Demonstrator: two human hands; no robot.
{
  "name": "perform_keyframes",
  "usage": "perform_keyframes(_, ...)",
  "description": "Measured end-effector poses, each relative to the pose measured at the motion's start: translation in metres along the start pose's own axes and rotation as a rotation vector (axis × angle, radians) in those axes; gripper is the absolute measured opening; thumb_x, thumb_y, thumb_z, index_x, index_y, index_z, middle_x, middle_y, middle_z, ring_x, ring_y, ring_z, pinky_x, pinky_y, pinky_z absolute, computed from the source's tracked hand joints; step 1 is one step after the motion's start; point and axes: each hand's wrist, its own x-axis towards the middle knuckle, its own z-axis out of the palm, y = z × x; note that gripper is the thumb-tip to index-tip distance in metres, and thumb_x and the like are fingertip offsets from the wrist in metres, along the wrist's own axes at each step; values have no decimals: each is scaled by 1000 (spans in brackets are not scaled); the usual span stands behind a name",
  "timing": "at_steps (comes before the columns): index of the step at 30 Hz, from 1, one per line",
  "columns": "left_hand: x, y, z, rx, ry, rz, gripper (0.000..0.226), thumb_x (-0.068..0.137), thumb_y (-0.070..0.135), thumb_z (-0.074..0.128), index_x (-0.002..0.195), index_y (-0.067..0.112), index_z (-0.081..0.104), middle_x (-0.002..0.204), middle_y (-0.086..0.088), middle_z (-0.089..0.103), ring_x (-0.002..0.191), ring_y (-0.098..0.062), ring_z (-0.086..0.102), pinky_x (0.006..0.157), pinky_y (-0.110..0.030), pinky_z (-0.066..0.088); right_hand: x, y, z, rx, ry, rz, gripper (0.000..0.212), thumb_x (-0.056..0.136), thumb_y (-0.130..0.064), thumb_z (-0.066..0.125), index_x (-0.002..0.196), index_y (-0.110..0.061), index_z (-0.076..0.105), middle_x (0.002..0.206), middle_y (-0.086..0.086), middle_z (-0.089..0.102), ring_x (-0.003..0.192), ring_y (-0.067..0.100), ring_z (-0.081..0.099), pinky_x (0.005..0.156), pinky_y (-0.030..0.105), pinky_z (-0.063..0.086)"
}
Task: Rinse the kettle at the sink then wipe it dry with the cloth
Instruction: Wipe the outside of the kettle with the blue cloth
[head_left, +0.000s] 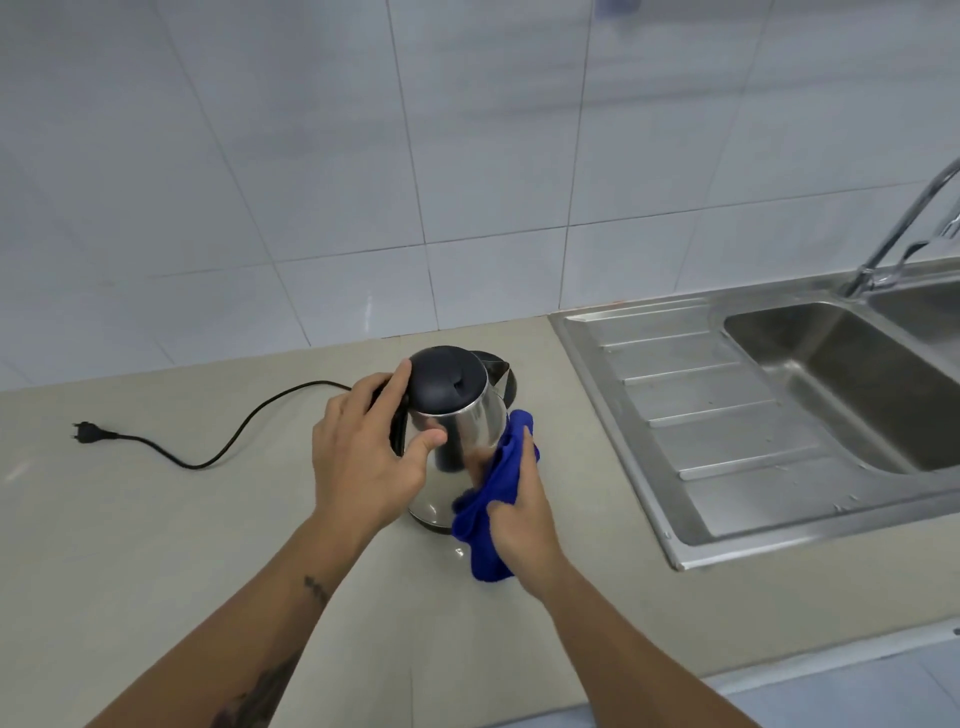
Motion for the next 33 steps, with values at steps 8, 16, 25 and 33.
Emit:
perform_keyframes(8,-2,13,-5,-84,-87,11,68,86,18,63,149,34,41,123,11,51,94,-20,58,74,-34,50,-10,-40,22,-533,213,-356,93,85,2,42,161,-32,0,168,-10,9,150,16,21,111,13,30)
perform_keyframes(16,-6,23,-9,-147,-160,-17,73,83,26,67,150,35,38,133,11,40,89,-14,55,77,-22,40,16,-43,9,-557,170,-167,117,74,6,58,159,-36,-11,160,5,24,135,30,41,102,47,50)
perform_keyframes(25,-9,30,-19,-200,-246,-64,79,83,21,64,154,35,30,162,11,24,146,-12,29,110,-19,26,-4,-40,27,-680,189,-329,112,79,4,55,160,-28,-15,170,4,1,150,30,23,108,45,46)
perform_keyframes(33,-9,21,-23,-216,-310,-74,81,82,31,69,152,41,29,162,9,25,133,-25,47,110,-41,40,40,-81,-13,-495,-74,-226,105,72,8,54,155,-44,17,147,-3,43,126,23,53,99,48,52)
